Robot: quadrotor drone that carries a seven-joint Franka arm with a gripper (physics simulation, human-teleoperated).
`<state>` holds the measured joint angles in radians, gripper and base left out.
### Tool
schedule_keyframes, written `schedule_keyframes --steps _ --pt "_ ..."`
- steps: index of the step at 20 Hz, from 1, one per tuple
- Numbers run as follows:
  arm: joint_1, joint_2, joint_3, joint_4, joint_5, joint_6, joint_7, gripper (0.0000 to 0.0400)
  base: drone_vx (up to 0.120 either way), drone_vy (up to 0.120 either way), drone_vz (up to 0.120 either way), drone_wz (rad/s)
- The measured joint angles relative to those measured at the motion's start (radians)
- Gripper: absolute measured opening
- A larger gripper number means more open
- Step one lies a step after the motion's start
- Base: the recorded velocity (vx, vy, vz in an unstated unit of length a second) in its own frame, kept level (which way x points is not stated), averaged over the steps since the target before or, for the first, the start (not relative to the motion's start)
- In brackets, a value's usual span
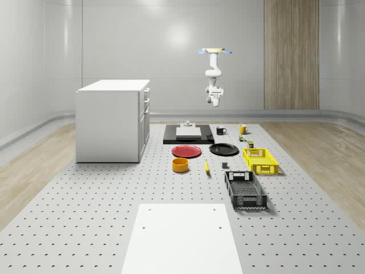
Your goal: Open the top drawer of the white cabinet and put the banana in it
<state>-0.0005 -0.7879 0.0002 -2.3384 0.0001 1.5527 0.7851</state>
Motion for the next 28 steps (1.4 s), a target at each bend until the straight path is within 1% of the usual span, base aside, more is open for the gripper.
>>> schedule_keyframes --steps 2,6,7,9,12,15,18,22,28 --pt "-0.001 0.003 0.001 0.042 0.0 -0.037 -0.001 0.04 0.02 -0.02 0.0 0.0" --pt "-0.001 0.025 -0.005 0.128 0.012 -0.098 -0.002 0.04 0.12 -0.12 0.0 0.0" --pt "0.011 0.032 -0.065 0.146 0.104 -0.112 -0.018 0.04 0.12 -0.12 0.0 0.0" --pt "0.048 0.045 -0.223 0.151 0.331 -0.139 -0.065 0.04 0.12 -0.12 0.12 0.0" --pt "0.11 0.05 -0.413 0.107 0.608 -0.164 -0.11 0.04 0.12 -0.12 0.12 0.0" --pt "0.166 0.042 -0.535 0.048 0.791 -0.171 -0.135 0.04 0.12 -0.12 0.12 0.0" --pt "0.212 0.027 -0.61 0.001 0.899 -0.166 -0.149 0.04 0.12 -0.12 0.12 0.0" --pt "0.26 0.006 -0.669 -0.039 0.972 -0.151 -0.156 0.04 0.12 -0.12 0.12 0.0" --pt "0.316 -0.025 -0.717 -0.068 1.006 -0.122 -0.153 0.04 0.12 -0.12 0.12 0.0"
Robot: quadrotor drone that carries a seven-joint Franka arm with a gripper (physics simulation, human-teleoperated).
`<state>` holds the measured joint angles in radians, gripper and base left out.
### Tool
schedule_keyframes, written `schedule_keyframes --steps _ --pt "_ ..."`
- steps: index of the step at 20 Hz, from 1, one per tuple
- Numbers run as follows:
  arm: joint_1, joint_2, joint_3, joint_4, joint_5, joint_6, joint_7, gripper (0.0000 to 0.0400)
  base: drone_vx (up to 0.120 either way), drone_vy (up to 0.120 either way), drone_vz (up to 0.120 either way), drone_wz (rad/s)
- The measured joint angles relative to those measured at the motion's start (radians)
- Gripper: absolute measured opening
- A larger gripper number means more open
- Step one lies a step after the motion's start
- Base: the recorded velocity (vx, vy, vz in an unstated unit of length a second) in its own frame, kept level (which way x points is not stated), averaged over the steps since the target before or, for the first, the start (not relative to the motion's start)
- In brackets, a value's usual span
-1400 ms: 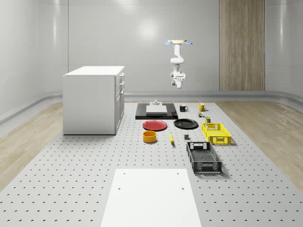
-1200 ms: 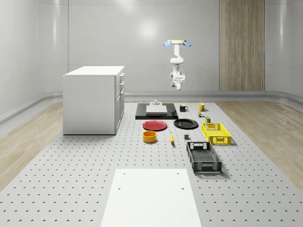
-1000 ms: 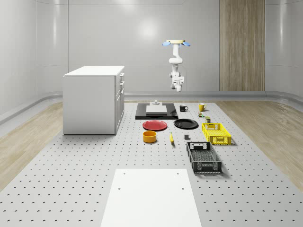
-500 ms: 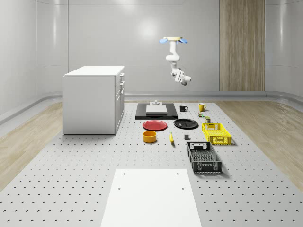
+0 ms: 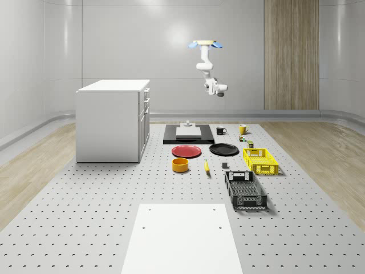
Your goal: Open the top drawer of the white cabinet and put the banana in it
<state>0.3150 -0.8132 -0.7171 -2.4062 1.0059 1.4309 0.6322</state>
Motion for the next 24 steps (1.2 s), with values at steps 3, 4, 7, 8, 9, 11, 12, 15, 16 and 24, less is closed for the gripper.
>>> schedule_keyframes --steps 3,4,7,8,9,11,12,15,16,24 --pt "0.023 -0.015 -0.016 -0.008 0.001 0.015 0.005 0.04 0.12 -0.12 0.12 0.0" --pt "0.03 -0.02 -0.021 -0.009 0.001 0.021 0.007 0.04 0.12 -0.12 0.12 0.0" --pt "0.051 -0.035 -0.033 -0.014 -0.004 0.036 0.013 0.04 0.12 -0.12 0.12 0.0" --pt "0.058 -0.04 -0.037 -0.015 -0.006 0.041 0.016 0.04 0.12 -0.12 0.12 0.0" --pt "0.064 -0.044 -0.041 -0.017 -0.008 0.046 0.018 0.04 0.12 -0.12 0.12 0.0" --pt "0.077 -0.054 -0.047 -0.019 -0.013 0.056 0.023 0.04 0.12 -0.12 0.12 0.0" --pt "0.083 -0.059 -0.051 -0.019 -0.016 0.061 0.025 0.04 0.12 -0.08 0.0 0.0" --pt "0.101 -0.073 -0.06 -0.022 -0.025 0.076 0.033 0.04 0.12 0.0 0.0 0.0" --pt "0.107 -0.078 -0.062 -0.023 -0.028 0.081 0.036 0.04 0.12 0.0 0.0 0.0" --pt "0.151 -0.114 -0.082 -0.028 -0.053 0.118 0.056 0.04 0.12 -0.105 0.0 0.0"
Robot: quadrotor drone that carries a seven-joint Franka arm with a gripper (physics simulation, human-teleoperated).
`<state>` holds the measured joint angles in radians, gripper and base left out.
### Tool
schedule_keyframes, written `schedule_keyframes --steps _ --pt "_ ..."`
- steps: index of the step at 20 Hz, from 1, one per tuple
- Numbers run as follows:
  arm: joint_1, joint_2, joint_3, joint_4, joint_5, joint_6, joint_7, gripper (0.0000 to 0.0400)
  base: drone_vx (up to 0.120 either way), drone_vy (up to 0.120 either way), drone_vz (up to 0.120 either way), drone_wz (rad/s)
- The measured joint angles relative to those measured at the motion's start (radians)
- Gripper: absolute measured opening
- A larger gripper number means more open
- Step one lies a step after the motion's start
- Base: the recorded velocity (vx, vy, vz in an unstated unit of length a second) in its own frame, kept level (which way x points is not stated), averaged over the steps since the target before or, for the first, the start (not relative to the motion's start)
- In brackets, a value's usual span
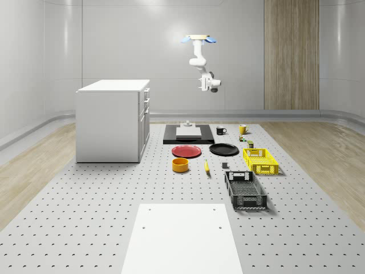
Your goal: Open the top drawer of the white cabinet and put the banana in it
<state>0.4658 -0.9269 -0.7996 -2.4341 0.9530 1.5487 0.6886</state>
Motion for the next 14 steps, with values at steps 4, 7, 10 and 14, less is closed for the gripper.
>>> schedule_keyframes --steps 4,7,10,14 --pt "0.02 -0.017 -0.009 -0.002 -0.013 0.017 0.01 0.04 0.12 -0.12 0.0 0.0" --pt "0.034 -0.03 -0.015 -0.004 -0.022 0.03 0.018 0.04 0.12 -0.12 0.0 0.0" --pt "0.048 -0.042 -0.02 -0.006 -0.031 0.042 0.025 0.04 0.12 -0.12 0.0 0.0" --pt "0.065 -0.058 -0.027 -0.008 -0.043 0.057 0.035 0.04 0.12 -0.11 0.0 0.0"
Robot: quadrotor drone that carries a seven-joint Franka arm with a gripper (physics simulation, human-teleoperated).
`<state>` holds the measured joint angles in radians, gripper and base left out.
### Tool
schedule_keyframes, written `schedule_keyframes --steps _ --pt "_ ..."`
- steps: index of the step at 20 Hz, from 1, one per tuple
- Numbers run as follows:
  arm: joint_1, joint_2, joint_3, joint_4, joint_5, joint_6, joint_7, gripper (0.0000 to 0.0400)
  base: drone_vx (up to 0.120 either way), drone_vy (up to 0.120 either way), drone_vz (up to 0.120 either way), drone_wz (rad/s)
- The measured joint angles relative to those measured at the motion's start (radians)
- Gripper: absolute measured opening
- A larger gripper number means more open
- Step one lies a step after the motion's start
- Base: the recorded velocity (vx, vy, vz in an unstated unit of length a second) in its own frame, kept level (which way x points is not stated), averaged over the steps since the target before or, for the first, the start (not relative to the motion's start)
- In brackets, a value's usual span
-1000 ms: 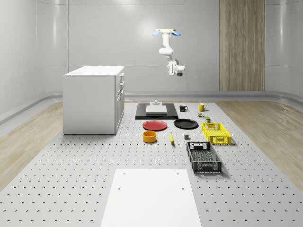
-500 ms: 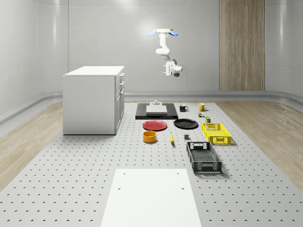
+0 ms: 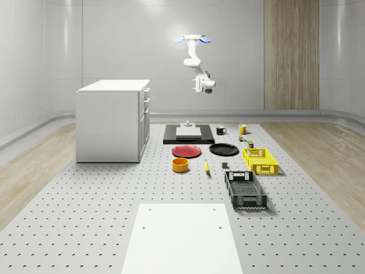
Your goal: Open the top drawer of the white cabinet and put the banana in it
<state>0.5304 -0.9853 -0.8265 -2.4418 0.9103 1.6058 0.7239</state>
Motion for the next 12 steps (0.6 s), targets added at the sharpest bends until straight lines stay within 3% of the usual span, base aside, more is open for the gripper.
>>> schedule_keyframes --steps 3,12 --pt "0.012 -0.012 -0.005 -0.001 -0.009 0.011 0.007 0.04 0.12 0.0 0.0 0.0" --pt "0.045 -0.044 -0.017 -0.006 -0.033 0.041 0.028 0.04 0.12 -0.12 0.0 0.0"
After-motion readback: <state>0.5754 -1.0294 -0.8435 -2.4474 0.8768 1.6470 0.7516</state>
